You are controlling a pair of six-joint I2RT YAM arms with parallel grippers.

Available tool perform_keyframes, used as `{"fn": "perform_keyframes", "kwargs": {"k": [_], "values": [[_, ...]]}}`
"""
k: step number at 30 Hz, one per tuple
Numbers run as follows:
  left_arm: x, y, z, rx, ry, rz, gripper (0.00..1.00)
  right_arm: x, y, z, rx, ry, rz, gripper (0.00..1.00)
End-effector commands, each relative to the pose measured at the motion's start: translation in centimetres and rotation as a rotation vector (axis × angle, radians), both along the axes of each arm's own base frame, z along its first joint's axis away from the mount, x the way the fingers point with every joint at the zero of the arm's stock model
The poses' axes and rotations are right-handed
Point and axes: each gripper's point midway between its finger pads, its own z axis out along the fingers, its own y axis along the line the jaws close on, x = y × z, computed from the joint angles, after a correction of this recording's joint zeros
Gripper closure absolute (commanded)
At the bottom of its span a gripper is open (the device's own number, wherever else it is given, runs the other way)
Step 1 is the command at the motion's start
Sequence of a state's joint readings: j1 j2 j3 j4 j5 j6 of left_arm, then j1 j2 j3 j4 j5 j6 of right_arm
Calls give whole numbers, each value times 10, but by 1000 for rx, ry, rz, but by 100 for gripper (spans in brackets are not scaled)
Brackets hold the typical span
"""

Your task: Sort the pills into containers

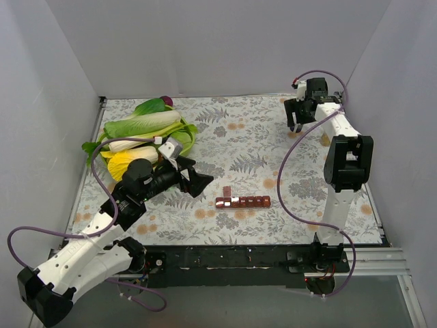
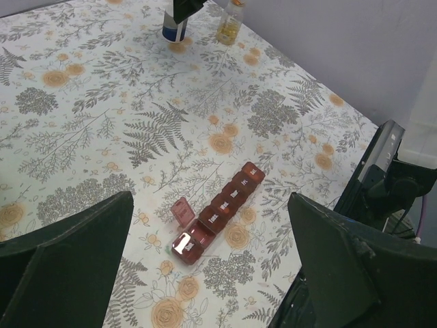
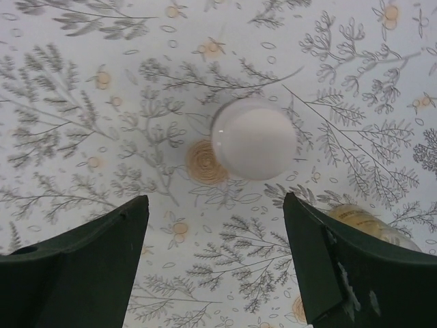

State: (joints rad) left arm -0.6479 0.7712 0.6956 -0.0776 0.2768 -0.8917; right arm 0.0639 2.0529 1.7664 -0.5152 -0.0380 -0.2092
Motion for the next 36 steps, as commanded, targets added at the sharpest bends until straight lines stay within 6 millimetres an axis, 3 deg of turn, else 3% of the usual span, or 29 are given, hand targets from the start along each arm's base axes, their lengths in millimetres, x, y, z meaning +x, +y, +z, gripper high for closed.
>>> {"fn": "perform_keyframes", "kwargs": {"k": [1, 8, 18, 23, 25, 31, 36], "values": [[-1, 6, -7, 14, 17, 18, 2, 19, -33, 11, -17, -17, -129, 14], [6, 1, -16, 47, 30, 16, 2, 31, -30, -7, -5, -11, -109, 16], [7, -1, -20, 52, 44, 7, 2, 46, -18, -10, 45, -30, -64, 24], [6, -2, -19, 50, 46, 3, 2, 50, -20, -15, 34, -39, -60, 39], [6, -2, -20, 52, 49, 4, 2, 51, -19, -13, 30, -44, -54, 55], [3, -6, -25, 55, 58, -26, 2, 47, -17, -6, 31, -69, -22, 78], [0, -12, -24, 44, 60, -61, 2, 41, -12, -2, 39, -77, 24, 84]]}}
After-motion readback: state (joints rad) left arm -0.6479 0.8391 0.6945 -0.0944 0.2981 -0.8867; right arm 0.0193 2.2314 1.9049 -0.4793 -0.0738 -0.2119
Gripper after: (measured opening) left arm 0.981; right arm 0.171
